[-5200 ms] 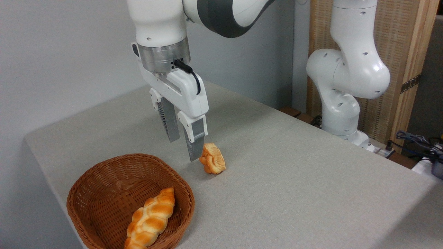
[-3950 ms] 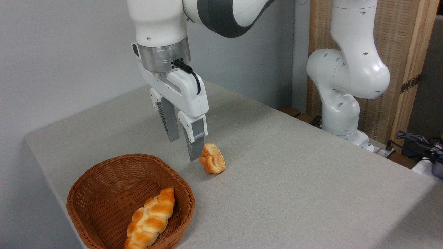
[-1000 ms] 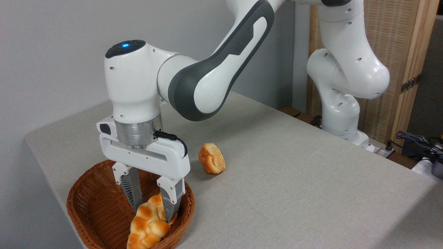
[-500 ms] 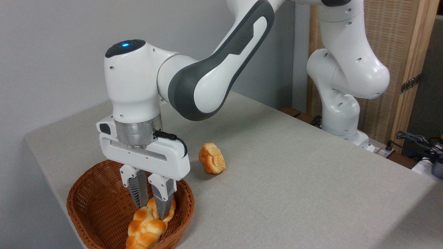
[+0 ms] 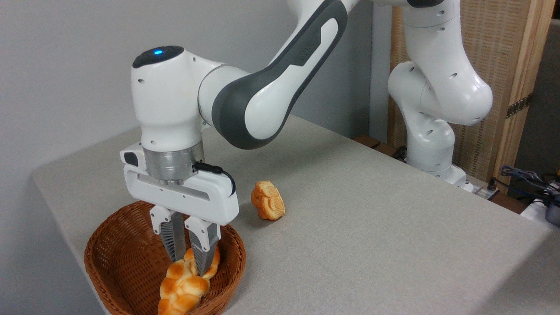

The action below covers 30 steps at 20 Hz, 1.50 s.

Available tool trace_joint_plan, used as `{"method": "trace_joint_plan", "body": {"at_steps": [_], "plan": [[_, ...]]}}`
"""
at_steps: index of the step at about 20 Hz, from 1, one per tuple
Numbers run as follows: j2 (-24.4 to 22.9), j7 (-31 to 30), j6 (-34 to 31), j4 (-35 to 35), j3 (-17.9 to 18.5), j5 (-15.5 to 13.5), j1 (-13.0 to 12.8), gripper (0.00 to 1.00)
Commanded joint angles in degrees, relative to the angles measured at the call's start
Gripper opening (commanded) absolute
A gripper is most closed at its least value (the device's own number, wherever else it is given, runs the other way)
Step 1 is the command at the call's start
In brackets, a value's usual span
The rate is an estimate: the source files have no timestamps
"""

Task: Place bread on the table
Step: 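Close the gripper on the braided loaf inside the basket, then lift the braided loaf out of the basket and carry it beside the basket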

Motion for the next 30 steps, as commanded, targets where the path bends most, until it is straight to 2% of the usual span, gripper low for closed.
{"method": "trace_joint_plan", "body": {"at_steps": [1, 9, 15, 20, 25, 28, 30], "plan": [[-2.47, -0.78, 0.05, 0.06, 0.17, 0.36, -0.44, 0.42], [-5.72, -0.95, -0.12, 0.06, 0.08, 0.28, -0.44, 0.43], [-9.68, 0.44, -5.73, 0.06, 0.35, 0.28, -0.44, 0.44], [-12.75, 8.61, -15.05, 0.06, 0.96, 0.19, -0.09, 0.46], [-16.18, 22.82, -26.90, -0.29, 2.63, -0.08, 0.09, 0.46], [-16.36, 28.82, -31.58, -0.73, 4.12, -0.78, 0.18, 0.47], [-16.71, 32.25, -33.16, -1.43, 4.21, -0.78, 0.18, 0.54]]}}
